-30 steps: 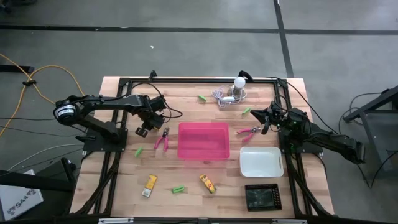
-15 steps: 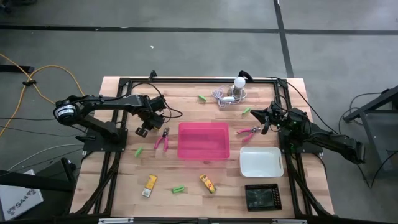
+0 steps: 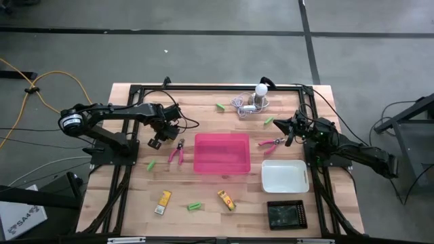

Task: Pick & Place School Supplies
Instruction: Put the yellow crayon box into the pink bin

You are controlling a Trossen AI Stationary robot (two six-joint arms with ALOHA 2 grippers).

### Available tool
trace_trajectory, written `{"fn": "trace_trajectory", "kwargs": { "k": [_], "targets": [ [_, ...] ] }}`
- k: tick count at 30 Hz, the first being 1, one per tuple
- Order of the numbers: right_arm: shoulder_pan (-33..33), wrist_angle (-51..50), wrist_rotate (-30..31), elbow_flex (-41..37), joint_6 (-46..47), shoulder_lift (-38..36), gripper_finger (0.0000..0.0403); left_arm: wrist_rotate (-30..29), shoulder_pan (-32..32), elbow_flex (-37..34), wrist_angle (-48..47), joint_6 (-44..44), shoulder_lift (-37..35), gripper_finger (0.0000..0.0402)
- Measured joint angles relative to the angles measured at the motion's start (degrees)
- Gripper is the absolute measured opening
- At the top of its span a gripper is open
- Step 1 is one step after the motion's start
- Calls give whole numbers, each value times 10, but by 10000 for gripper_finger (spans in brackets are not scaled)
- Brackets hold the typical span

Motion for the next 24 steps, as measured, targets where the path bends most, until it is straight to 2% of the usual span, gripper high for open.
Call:
{"fn": "trace_trajectory", "kwargs": {
  "k": [13,24],
  "targets": [
    [0,0,0,0,0,0,3,-35,0,9,-12,-5,-56,48],
    [0,0,0,0,0,0,3,-48,-52,108,-24,-19,-66,48]
  ]
}}
